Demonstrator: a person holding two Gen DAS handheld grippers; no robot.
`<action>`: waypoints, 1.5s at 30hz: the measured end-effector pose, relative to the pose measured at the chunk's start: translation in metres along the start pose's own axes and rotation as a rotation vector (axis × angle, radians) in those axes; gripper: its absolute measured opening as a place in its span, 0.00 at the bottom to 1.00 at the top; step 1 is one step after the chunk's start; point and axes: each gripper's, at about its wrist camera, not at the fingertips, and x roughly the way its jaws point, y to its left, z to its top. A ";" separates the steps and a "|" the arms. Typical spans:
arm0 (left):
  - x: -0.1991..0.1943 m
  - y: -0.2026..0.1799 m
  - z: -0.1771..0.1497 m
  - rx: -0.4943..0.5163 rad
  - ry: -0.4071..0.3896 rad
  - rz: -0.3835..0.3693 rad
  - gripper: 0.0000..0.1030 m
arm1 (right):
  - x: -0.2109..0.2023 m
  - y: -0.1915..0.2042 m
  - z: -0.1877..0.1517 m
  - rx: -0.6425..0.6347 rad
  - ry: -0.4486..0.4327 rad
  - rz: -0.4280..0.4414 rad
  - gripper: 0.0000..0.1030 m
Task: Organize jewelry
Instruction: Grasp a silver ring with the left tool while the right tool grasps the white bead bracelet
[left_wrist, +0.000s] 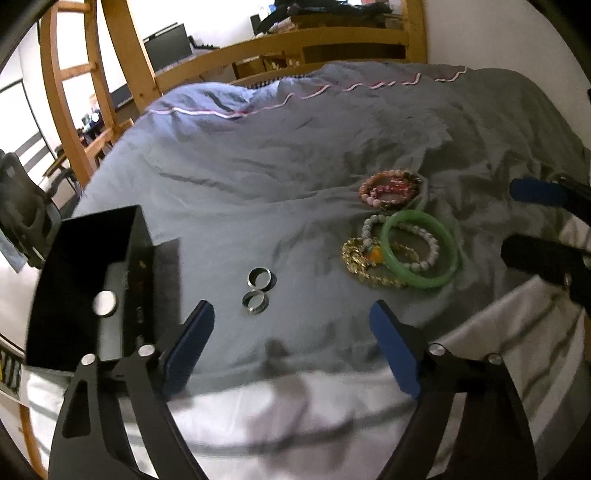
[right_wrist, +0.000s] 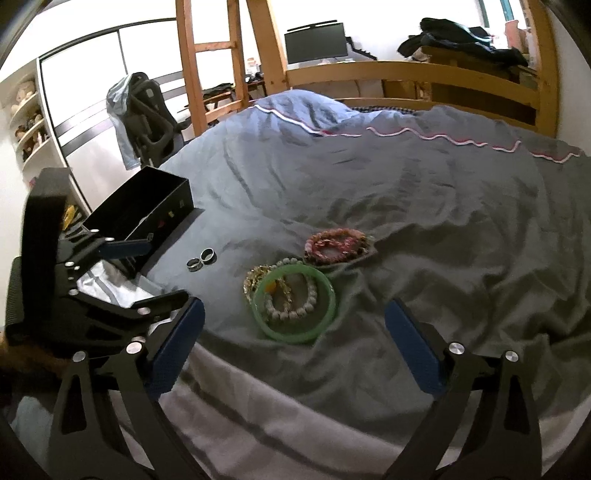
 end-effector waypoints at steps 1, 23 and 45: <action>0.009 0.000 0.002 -0.011 0.025 -0.002 0.80 | 0.004 0.001 0.001 -0.005 0.006 0.011 0.93; 0.053 0.021 0.012 -0.144 0.134 -0.063 0.19 | 0.062 -0.006 -0.005 0.002 0.148 0.005 0.09; 0.000 0.028 0.023 -0.156 -0.051 -0.154 0.19 | 0.023 -0.020 0.016 0.085 -0.076 0.049 0.09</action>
